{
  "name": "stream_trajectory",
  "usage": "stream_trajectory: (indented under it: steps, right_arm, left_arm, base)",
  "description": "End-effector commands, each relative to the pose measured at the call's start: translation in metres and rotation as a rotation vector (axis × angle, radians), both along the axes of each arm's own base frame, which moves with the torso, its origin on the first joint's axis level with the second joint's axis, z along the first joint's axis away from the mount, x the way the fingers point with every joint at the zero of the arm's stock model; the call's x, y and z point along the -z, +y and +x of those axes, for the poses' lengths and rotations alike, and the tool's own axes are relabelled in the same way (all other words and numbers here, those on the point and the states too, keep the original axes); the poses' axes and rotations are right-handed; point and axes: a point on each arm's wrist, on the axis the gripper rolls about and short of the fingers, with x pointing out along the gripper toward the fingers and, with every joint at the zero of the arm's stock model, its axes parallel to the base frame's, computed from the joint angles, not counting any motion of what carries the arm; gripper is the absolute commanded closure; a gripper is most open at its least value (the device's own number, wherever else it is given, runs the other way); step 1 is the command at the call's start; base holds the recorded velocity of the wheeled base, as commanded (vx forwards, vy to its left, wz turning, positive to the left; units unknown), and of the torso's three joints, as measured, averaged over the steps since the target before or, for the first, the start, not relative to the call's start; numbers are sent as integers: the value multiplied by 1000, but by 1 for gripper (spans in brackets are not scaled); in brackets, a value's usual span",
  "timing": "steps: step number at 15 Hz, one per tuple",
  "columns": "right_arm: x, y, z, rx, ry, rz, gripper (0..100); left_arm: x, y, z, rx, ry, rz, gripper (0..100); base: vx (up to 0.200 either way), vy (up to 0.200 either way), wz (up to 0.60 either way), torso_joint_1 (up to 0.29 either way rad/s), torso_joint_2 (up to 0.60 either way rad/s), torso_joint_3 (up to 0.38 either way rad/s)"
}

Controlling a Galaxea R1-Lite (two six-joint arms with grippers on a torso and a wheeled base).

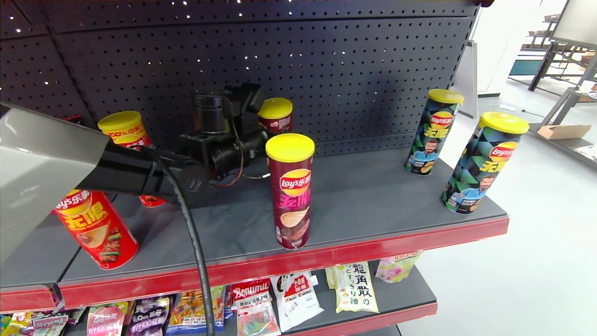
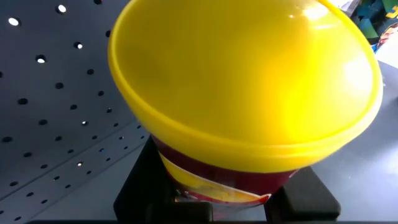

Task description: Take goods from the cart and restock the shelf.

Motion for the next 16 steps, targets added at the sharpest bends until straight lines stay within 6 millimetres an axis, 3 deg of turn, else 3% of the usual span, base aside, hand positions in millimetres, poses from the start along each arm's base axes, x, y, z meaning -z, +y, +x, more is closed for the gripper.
stream_trajectory:
  steps: [1,16]
  right_arm:
    - [0,0,0,0,1,0,0]
    - [0,0,0,0,1,0,0]
  left_arm:
    - [3,-1,1,-2,4,6,100]
    - [3,-1,1,24,9,-2,100]
  base:
    - [0,0,0,0,0,0]
    - [0,0,0,0,0,0]
